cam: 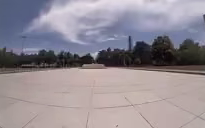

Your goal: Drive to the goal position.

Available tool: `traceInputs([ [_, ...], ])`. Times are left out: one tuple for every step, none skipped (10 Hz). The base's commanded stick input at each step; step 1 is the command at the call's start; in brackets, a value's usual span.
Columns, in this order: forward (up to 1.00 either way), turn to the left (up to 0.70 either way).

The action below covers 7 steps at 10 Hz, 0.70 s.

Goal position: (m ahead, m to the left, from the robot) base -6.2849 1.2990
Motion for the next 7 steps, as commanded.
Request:
traceInputs([
  [1.00, 0.00],
  [1.00, 0.00],
  [1.00, 0.00],
  [1.00, 0.00],
  [1.00, 0.00],
  [1.00, 0.00],
  [1.00, 0.00],
])
